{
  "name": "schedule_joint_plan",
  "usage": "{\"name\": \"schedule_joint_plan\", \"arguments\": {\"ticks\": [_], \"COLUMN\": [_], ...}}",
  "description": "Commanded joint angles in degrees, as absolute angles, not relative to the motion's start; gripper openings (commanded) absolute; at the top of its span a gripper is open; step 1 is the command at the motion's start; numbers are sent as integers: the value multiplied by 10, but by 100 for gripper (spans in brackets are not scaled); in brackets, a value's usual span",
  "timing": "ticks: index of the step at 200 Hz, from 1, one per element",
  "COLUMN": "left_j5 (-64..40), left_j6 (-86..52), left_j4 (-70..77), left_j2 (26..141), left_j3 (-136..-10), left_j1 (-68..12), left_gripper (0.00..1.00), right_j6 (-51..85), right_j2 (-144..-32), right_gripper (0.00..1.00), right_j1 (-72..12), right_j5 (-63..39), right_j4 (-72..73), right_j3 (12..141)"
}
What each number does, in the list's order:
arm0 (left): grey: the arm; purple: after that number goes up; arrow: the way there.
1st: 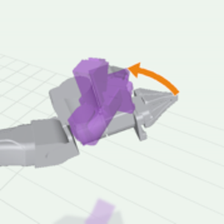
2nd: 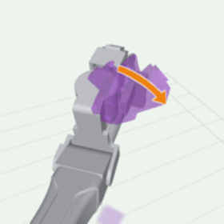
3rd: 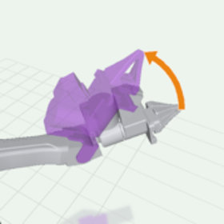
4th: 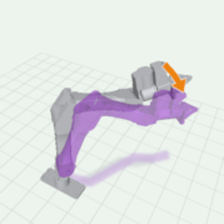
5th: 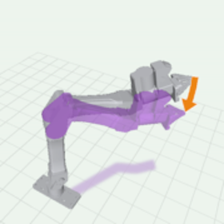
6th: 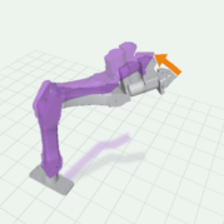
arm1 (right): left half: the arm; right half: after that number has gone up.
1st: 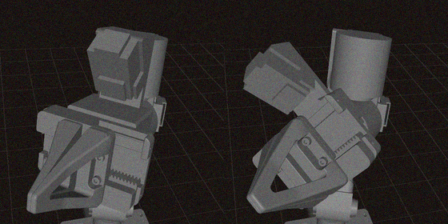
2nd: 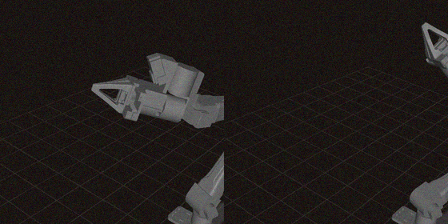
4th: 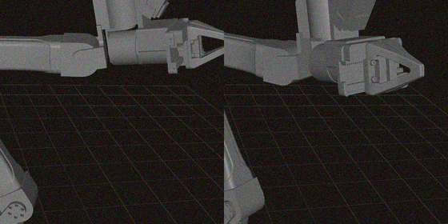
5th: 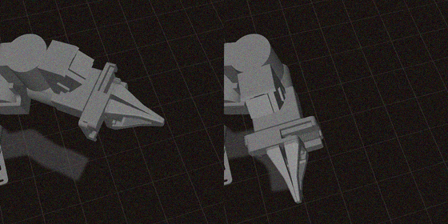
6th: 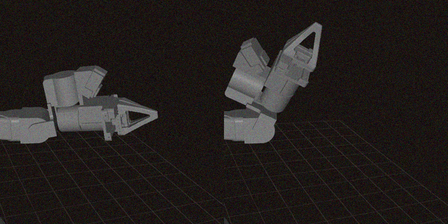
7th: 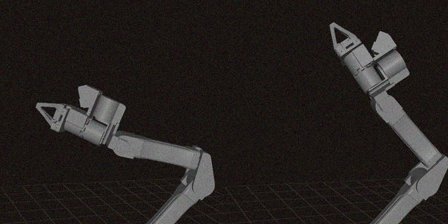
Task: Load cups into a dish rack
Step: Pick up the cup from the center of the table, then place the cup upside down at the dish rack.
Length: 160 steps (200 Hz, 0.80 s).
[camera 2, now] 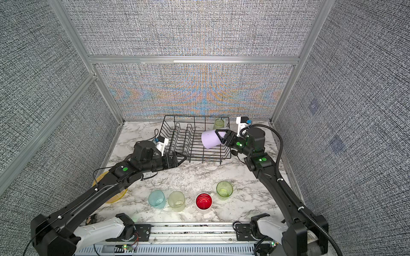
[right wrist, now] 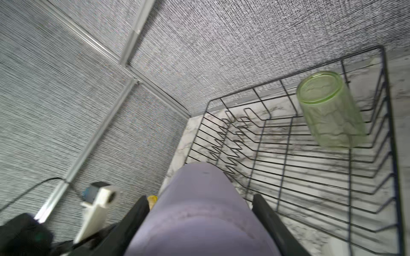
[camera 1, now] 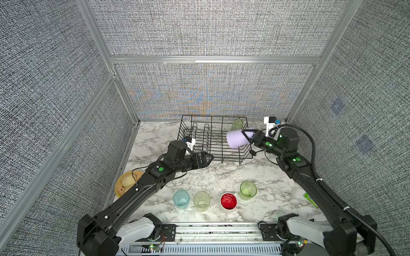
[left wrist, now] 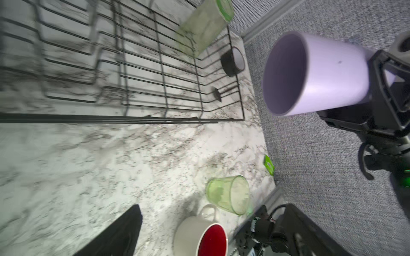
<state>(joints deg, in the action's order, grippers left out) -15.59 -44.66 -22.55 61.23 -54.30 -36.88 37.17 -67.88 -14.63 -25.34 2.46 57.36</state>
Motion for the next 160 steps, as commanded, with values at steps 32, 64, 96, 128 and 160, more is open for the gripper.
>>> {"name": "schedule_joint_plan", "arguments": {"ticks": [32,64,96,128,160], "left_j5": [50,58,59,55,24], "left_j6": [-386,-365,-353,-351,-351], "left_j4": [-377,-401,-431,-436,-413], "left_j2": [507,468,466,471,476], "left_j3": [-514,-498,-497,-501,-490], "left_j1": [-368,-367,-367,-367,-367], "left_gripper": [100,100,99,100,100], "right_j6": [168,115,45,14,25], "right_j2": [-787,-855,-908,-940,-972], "right_gripper": [60,56,54,54,54], "right_j1": [-152,-165,-204,-228,-229], "right_j5": [-168,-125,-36,50,118], "right_j4": [-60,-74,-89,-72,-57], "right_j3": [651,691,722,720,718]}}
